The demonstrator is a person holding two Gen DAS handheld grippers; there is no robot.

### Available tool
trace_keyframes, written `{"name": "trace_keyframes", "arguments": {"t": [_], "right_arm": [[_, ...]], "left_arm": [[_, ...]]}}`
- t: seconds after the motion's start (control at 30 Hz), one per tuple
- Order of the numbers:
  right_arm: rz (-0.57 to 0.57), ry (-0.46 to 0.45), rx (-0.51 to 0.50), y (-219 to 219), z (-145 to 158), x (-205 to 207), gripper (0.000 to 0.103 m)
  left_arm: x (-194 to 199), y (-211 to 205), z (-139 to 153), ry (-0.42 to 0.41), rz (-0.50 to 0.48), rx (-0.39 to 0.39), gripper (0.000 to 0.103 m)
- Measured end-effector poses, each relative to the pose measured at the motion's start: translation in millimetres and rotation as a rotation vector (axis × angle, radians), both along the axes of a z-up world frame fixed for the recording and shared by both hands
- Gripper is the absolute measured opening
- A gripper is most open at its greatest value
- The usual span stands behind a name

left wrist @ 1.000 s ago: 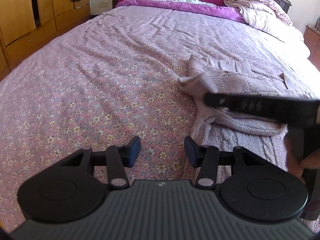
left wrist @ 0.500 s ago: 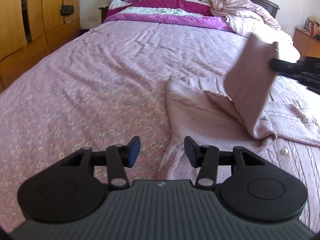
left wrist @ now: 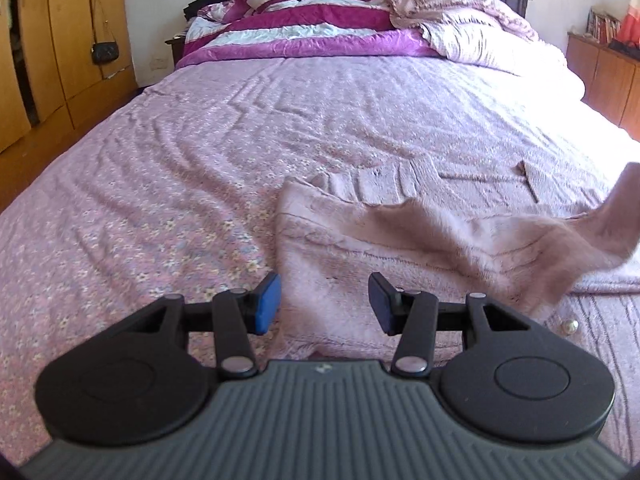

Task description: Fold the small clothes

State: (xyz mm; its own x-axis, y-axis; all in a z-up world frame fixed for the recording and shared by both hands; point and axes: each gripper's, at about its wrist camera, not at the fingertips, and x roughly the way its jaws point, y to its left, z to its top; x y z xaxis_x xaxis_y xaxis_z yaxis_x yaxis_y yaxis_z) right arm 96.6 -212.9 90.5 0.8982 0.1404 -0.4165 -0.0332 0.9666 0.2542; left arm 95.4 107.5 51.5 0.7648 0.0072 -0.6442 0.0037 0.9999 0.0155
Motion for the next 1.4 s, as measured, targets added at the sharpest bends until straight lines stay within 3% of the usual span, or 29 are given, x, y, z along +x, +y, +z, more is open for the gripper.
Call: {"name": "trace_keyframes", "arguments": {"t": [0.27,0.37,0.47,0.57,0.67,0.93,0.97,1.0,1.03,1.27,1.4], "right_arm": [[-0.075,0.165,0.023,-48,-65,-19,0.009],[-0.058,0.203,0.046,-55,-73,-24,0.011],[-0.03,0.219,0.035,-58,-63,-28,0.025],[-0.024,0.191,0.018,-61,-45,-32,0.054],[-0.032,0.173,-0.024,-62,-32,-17,0.057],[-0.08,0.24,0.011,-71,-57,41,0.057],[-0.082,0.234,0.006,-69,-57,43,0.047],[-0.071,0.221,-0.002,-66,-56,42,0.02],[-0.056,0.211,-0.009,-63,-53,42,0.013],[-0.024,-0.012,-0.047,-51,4,14,0.008],[-0.069,-0.002,-0.064,-59,8,12,0.009]], "left_arm": [[10,-11,-16,0.037,0.008,0.062,0.05],[10,-12,-17,0.04,0.005,0.075,0.05],[10,-11,-15,0.04,0.006,0.067,0.05],[11,-10,-13,0.038,0.012,0.05,0.05],[12,-11,-10,0.035,0.017,0.037,0.05],[11,-17,-5,-0.004,-0.008,0.027,0.05],[12,-17,-4,-0.014,-0.012,0.028,0.05],[12,-18,-4,-0.024,-0.016,0.027,0.05],[13,-18,-3,-0.033,-0.019,0.026,0.05],[25,-22,-7,-0.062,-0.007,0.011,0.05],[36,-25,-19,-0.04,0.025,0.05,0.05]]}}
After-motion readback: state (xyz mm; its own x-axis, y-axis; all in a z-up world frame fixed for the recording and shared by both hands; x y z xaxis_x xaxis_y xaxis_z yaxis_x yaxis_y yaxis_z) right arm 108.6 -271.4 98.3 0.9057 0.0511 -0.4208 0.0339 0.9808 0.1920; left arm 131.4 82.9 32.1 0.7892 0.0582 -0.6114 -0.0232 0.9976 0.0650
